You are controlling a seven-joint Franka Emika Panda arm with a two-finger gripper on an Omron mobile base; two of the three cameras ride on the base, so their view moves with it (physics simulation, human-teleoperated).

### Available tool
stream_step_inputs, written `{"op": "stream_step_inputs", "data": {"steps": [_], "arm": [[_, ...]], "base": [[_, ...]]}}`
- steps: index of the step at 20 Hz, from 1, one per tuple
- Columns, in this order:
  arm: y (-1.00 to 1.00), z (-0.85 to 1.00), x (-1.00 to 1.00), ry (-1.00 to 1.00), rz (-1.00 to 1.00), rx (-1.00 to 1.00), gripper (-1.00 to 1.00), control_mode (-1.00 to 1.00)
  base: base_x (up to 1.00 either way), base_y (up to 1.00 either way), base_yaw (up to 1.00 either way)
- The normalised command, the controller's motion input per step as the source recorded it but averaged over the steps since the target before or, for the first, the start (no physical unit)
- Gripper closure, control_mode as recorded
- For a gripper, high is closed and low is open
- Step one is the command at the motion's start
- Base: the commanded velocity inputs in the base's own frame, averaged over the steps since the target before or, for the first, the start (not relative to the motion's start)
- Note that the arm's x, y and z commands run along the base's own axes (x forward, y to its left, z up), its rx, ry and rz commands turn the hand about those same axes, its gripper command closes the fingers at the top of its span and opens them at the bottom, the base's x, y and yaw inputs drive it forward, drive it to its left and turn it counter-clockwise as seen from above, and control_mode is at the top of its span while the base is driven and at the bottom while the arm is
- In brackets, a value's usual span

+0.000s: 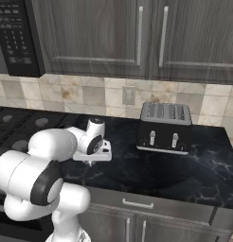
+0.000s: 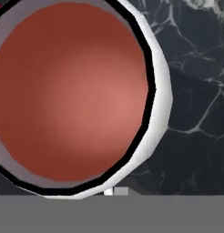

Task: Place the microwavable item in the microwave. Then, close the microwave door and press the start button.

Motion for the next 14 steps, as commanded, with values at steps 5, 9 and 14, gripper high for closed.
{"op": "stream_step_inputs", "data": {"steps": [5,9,14], "arm": [[0.0,0.24,-0.06,-0.11,0.0,0.0,1.0,-1.0],[-0.03,0.76,-0.4,-0.21,0.01,0.0,1.0,-1.0],[-0.1,0.99,-0.71,-0.14,0.01,0.0,1.0,-1.0]], "base": [[0.0,0.0,0.0],[0.0,0.0,0.0],[0.0,0.0,0.0]]}}
